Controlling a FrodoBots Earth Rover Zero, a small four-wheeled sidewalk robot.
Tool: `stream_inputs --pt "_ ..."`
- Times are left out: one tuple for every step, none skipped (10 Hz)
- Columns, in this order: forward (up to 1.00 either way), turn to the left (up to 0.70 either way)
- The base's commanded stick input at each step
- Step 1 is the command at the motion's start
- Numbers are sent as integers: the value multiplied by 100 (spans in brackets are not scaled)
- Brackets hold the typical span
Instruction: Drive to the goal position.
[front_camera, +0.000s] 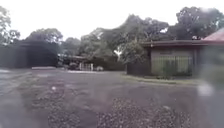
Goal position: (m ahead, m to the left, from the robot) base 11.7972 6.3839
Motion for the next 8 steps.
stream_inputs --pt "50 41" --pt "50 50" --pt "50 50" --pt "50 38" --pt "50 13" --pt "50 0" --pt "50 0" --pt "50 0"
